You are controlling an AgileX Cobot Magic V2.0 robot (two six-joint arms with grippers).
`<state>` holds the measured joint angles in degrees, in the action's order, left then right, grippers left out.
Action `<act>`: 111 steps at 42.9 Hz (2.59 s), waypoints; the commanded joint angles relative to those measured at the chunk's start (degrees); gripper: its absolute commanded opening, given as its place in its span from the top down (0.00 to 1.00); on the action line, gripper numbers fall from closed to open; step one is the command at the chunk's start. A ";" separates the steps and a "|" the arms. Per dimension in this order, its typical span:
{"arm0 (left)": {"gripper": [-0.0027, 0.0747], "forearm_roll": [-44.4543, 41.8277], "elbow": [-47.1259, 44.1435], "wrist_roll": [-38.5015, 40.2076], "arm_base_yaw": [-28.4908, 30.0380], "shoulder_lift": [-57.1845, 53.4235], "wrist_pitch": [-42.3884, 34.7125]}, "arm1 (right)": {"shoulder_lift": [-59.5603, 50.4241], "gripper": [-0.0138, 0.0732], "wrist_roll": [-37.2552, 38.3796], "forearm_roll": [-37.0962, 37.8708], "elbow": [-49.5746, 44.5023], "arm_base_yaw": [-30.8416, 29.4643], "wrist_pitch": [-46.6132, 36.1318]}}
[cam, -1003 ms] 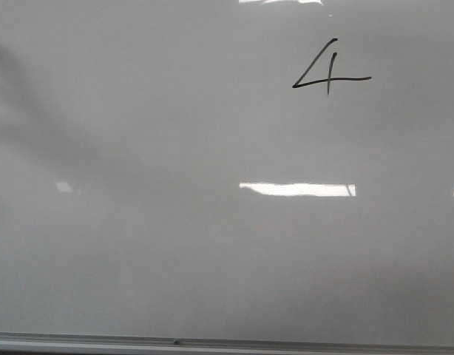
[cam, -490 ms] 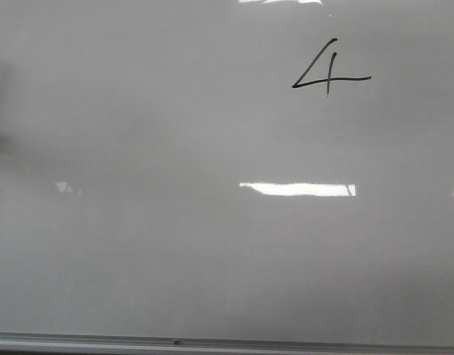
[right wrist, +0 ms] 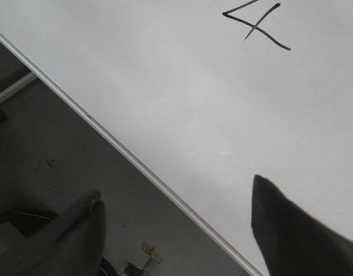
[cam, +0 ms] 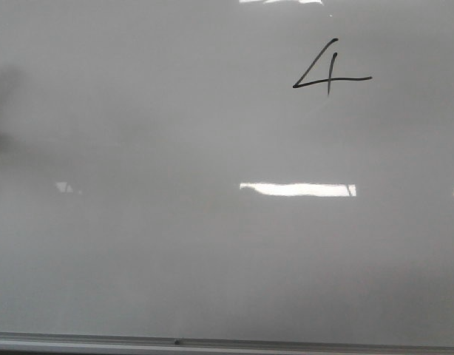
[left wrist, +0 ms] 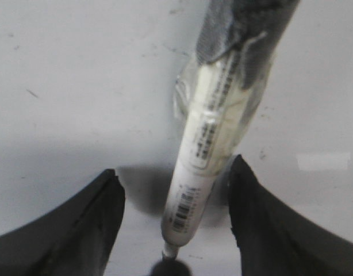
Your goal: Write number 4 on whiteboard
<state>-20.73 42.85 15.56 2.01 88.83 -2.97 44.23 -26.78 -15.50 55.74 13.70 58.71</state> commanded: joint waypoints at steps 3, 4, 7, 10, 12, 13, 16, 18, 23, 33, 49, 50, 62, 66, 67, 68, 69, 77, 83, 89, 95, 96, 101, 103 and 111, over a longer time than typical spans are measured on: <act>0.43 0.74 2.11 0.25 -2.21 -4.92 1.07 | -0.25 0.21 0.46 -0.49 1.81 -0.20 -2.88; 0.43 0.74 2.23 0.25 -2.63 -5.70 2.37 | -0.25 0.21 0.76 -0.49 1.81 -0.20 -2.88; 0.43 0.74 2.62 0.25 -4.20 -8.73 6.93 | -0.25 0.21 1.47 -0.49 1.81 -0.20 -2.84; 0.43 0.74 2.76 0.25 -5.64 -11.89 11.08 | -0.25 0.21 1.80 -0.48 1.81 -0.20 -2.84; 0.43 0.74 2.76 0.25 -6.76 -14.67 14.94 | -0.30 0.21 2.46 -0.43 1.81 -0.20 -2.84; 0.43 0.74 2.76 0.25 -7.26 -15.95 15.82 | -0.30 0.21 3.07 -0.35 1.81 -0.20 -2.71; 0.44 0.85 2.76 0.25 -9.08 -20.31 19.72 | -0.39 0.21 5.77 0.53 1.81 -0.20 -2.23; 0.44 0.83 2.76 0.25 -10.40 -23.00 22.48 | -0.50 0.21 7.54 1.21 1.81 -0.20 -1.69; 0.44 1.61 2.76 -0.43 -15.47 -30.67 30.02 | -1.28 0.21 10.72 2.39 1.81 -0.20 0.68; 0.44 15.63 2.76 -11.62 -25.43 -41.19 39.25 | -6.11 0.21 11.77 2.90 1.81 -0.20 2.78; 0.44 20.73 2.76 -11.96 -34.28 -45.15 40.12 | -14.87 0.21 13.64 2.97 1.73 -0.20 8.13; 0.44 20.73 2.76 -11.96 -34.28 -45.15 40.12 | -15.17 0.21 13.64 3.12 1.62 -0.20 8.13; 0.44 20.73 2.76 -11.96 -34.28 -45.15 39.45 | -16.86 0.21 13.64 3.40 0.82 -0.20 8.35; 0.44 20.40 2.76 -11.96 -34.28 -45.15 38.87 | -16.86 0.21 13.64 3.40 -0.30 -0.20 8.24; 0.44 20.40 2.76 -11.96 -34.28 -45.15 38.75 | -16.86 0.21 13.64 3.40 -0.56 -0.20 8.24; 0.45 20.29 2.76 -11.96 -34.28 -45.15 38.65 | -16.86 0.21 13.64 3.40 -0.91 -0.20 8.15; 0.47 20.29 2.76 -11.96 -34.28 -45.15 38.63 | -16.86 0.22 13.64 3.40 -1.17 -0.20 8.01; 0.62 20.29 2.76 -11.96 -34.28 -45.15 38.63 | -16.86 0.32 15.15 3.40 -2.51 -0.20 6.47; 0.76 20.29 2.76 -11.96 -34.28 -45.15 38.63 | -16.86 0.44 17.78 4.18 -2.51 -0.20 5.81; 0.90 20.29 2.76 -11.96 -34.28 -45.15 38.63 | -16.86 0.58 17.78 4.93 -2.51 -0.20 5.81; 0.99 20.29 2.76 -11.96 -34.28 -45.15 38.63 | -16.86 0.77 17.78 4.93 -2.51 -0.20 5.81; 0.99 20.29 2.76 -11.96 -34.28 -45.15 38.63 | -16.86 0.81 17.78 4.93 -2.51 -0.20 5.81; 0.99 20.29 2.76 -11.96 -34.28 -45.15 38.63 | -16.86 0.92 17.78 4.93 -2.51 -0.20 5.76; 0.99 20.29 2.76 -11.96 -34.28 -45.15 38.63 | -16.86 0.91 17.78 4.93 -2.51 -0.20 5.70; 0.99 20.29 2.76 -11.96 -34.28 -45.15 38.63 | -16.86 0.92 17.73 4.93 -2.51 -0.20 4.59</act>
<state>-0.40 43.75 3.65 -31.82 44.13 39.70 26.97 -9.23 -10.61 52.04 13.70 67.44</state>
